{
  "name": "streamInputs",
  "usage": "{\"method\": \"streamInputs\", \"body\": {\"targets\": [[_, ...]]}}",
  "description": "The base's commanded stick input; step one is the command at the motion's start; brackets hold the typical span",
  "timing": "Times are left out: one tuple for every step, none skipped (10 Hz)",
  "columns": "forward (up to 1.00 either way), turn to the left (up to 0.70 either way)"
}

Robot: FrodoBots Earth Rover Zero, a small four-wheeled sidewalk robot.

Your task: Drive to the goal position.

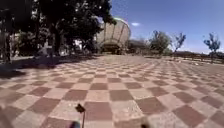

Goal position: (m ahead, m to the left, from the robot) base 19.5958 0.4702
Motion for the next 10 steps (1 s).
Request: {"method": "streamInputs", "body": {"targets": [[1.0, 0.0], [1.0, 0.0], [1.0, 0.0], [1.0, 0.0], [1.0, 0.0], [1.0, 0.0], [1.0, 0.0], [1.0, 0.0], [1.0, 0.0], [1.0, 0.0]]}}
